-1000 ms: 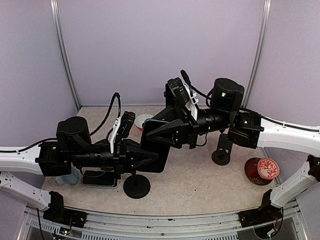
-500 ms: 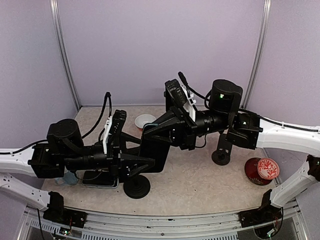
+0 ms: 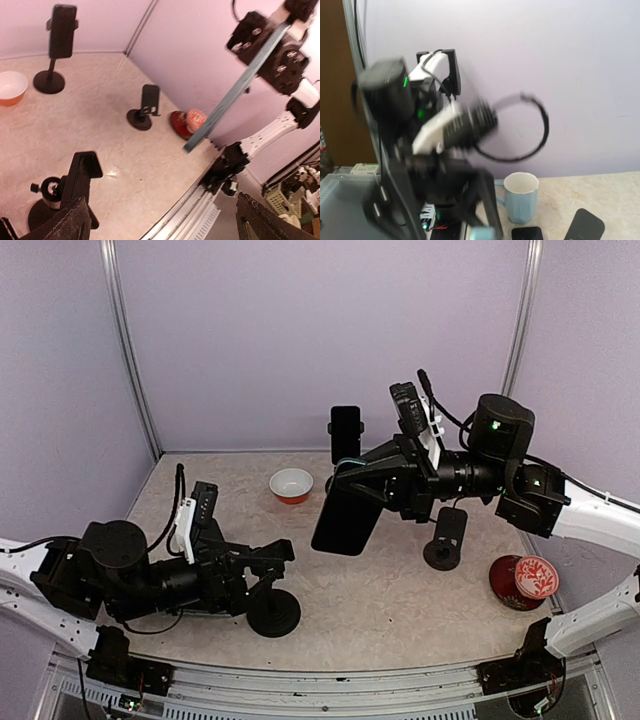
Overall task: Place the phone on the phone stand
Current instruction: Move the phone stand to the center of the board.
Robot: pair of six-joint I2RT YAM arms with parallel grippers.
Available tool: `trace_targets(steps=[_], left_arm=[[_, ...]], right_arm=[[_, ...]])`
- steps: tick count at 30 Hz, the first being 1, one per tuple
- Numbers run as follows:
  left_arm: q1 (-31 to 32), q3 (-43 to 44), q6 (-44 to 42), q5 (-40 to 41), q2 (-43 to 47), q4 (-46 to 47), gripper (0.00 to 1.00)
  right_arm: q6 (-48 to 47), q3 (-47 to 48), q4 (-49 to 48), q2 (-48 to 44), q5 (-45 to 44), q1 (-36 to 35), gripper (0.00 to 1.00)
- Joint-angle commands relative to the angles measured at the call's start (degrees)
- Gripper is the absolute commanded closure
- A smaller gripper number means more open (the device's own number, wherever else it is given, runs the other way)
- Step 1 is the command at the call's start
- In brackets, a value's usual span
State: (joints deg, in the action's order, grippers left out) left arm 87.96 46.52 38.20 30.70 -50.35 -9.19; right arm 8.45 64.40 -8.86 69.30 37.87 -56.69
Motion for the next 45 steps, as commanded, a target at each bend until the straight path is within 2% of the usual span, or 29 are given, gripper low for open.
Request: trace_targets(steps=[1, 8, 14, 23, 33, 39, 42, 45], left_arm=[[1.2, 2.1, 9.2, 9.6, -4.6, -11.2, 0.02], [1.2, 3.7, 11.7, 11.8, -8.6, -14.6, 0.15], [0.8, 0.6, 11.7, 12.4, -4.7, -12.2, 0.25], [-6.2, -4.6, 6.4, 1.0, -0.5, -3.5, 0.36], [-8.2, -4.8, 5.2, -1.7, -2.0, -2.4, 0.46], [-8.4, -4.9, 5.7, -2.9, -3.0, -2.2, 0.61], [-8.4, -4.8, 6.1, -3.1, -3.4, -2.3, 0.6], [-8.3, -4.6, 6.4, -3.4, -3.6, -2.6, 0.53]], right_arm=[[-0.9, -0.7, -0.5, -1.8, -1.7, 0.4, 1.0], [-1.0, -1.4, -0.4, -2.2, -2.2, 0.5, 1.0], [-0.9, -1.9, -0.8, -2.4, -2.1, 0.4, 1.0], [-0.3, -1.8, -1.2, -2.2, -1.8, 0.4, 1.0], [0.0, -1.7, -1.3, -2.0, -1.8, 0.5, 1.0], [0.0, -1.7, -1.6, -2.1, -1.8, 0.5, 1.0], [0.0, -1.6, -1.6, -2.1, -1.7, 0.5, 1.0], [-0.1, -1.5, -1.5, -2.1, -1.7, 0.5, 1.0]])
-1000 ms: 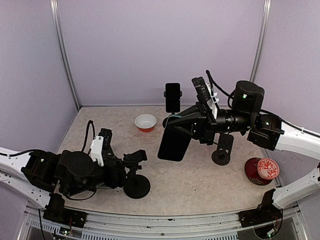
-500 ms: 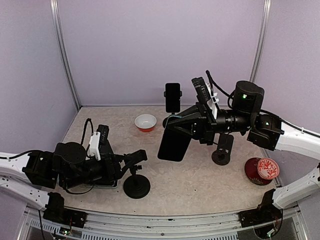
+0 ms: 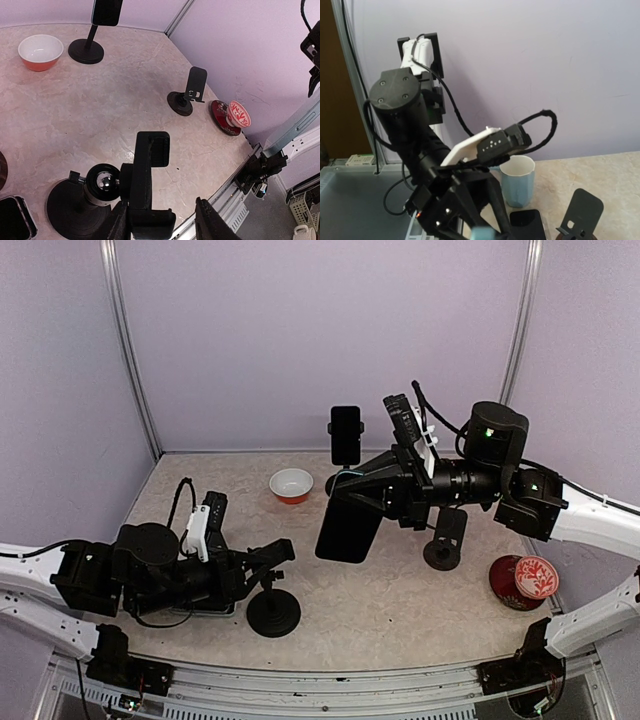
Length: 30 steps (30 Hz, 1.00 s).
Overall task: Place the phone on the phone stand
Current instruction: Move the phone stand to the center of the board.
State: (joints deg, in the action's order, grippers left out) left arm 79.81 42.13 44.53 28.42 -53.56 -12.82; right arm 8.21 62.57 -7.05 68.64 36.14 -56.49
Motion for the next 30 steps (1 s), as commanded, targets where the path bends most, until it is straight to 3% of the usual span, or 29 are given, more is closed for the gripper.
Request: trace_targets(steps=[1, 4, 16, 23, 25, 30], left_arm=[[-0.2, -0.2, 0.1, -1.1, -0.5, 1.0, 0.51], [-0.2, -0.3, 0.5, -1.0, -0.4, 0.9, 0.52], [0.7, -0.9, 1.8, -0.5, 0.1, 0.5, 0.71], [0.7, -0.7, 1.2, 0.3, 0.4, 0.1, 0.95], [0.4, -0.1, -0.9, 0.1, 0.4, 0.3, 1.0], [0.1, 1.1, -12.6, -5.6, 1.4, 5.8, 1.0]], right_arm=[[0.1, 0.3, -3.3, -1.5, 0.1, 0.3, 1.0], [0.2, 0.3, -3.3, -1.6, 0.2, 0.3, 1.0], [0.0, -0.2, -3.2, -2.1, 0.1, 0.3, 1.0], [-0.1, -0.2, -4.8, -1.5, 1.9, 0.2, 1.0], [0.2, -0.5, -7.0, -0.9, 4.5, 0.3, 1.0], [1.0, 0.5, -11.9, 3.5, 15.9, 0.3, 1.0]])
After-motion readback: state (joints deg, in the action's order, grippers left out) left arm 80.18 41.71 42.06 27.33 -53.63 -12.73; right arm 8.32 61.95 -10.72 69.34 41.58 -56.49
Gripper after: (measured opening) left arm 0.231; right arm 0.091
